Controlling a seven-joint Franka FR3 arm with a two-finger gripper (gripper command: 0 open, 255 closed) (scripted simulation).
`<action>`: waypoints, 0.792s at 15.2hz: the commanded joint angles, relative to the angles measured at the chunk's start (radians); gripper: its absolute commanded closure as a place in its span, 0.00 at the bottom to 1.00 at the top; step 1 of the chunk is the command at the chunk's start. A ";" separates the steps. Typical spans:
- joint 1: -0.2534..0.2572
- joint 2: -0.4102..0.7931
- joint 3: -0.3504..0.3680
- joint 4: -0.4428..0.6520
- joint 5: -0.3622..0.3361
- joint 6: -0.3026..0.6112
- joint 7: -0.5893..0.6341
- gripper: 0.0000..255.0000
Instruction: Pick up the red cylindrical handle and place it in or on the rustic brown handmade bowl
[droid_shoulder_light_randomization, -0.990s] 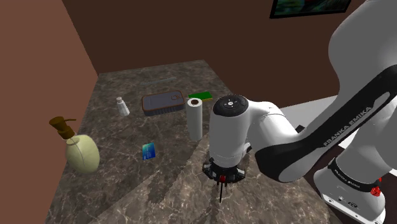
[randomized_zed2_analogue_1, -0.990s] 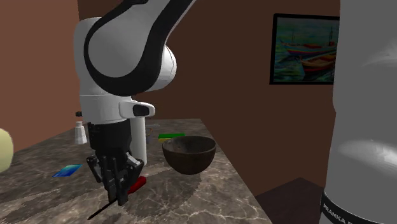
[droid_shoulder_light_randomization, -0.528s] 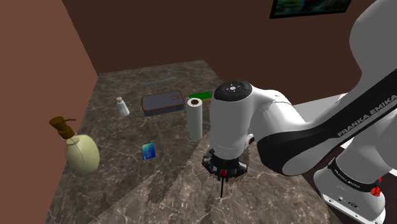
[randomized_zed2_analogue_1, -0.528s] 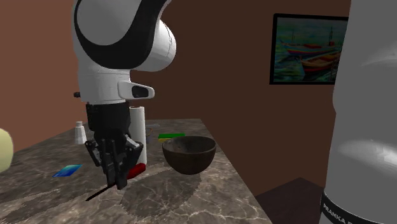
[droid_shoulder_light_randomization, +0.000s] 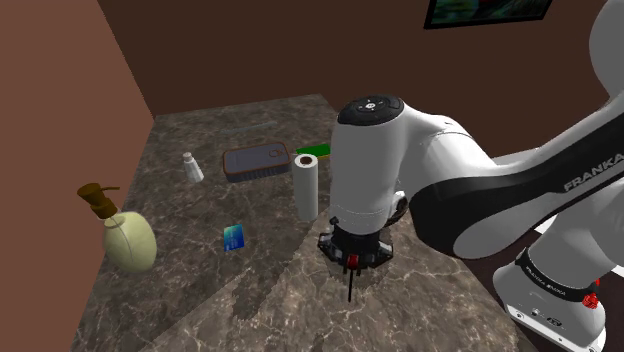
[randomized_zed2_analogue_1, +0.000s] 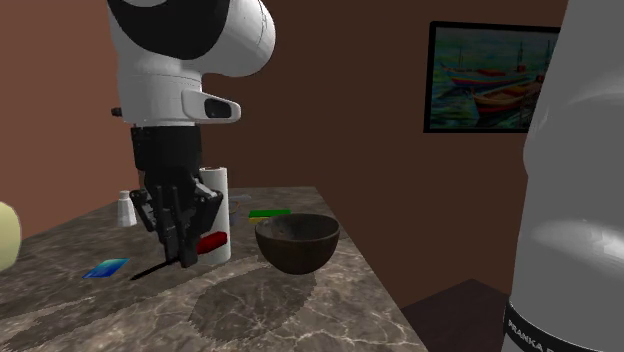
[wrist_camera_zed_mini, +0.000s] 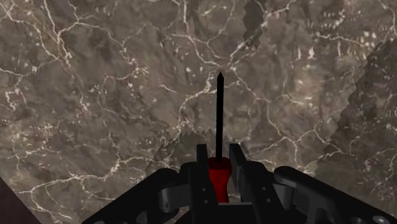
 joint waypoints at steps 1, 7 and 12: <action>0.001 -0.022 -0.005 0.012 0.013 -0.032 -0.011 1.00; 0.006 -0.073 -0.019 0.054 0.039 -0.119 -0.033 1.00; -0.007 -0.129 -0.063 0.038 0.059 -0.156 -0.101 1.00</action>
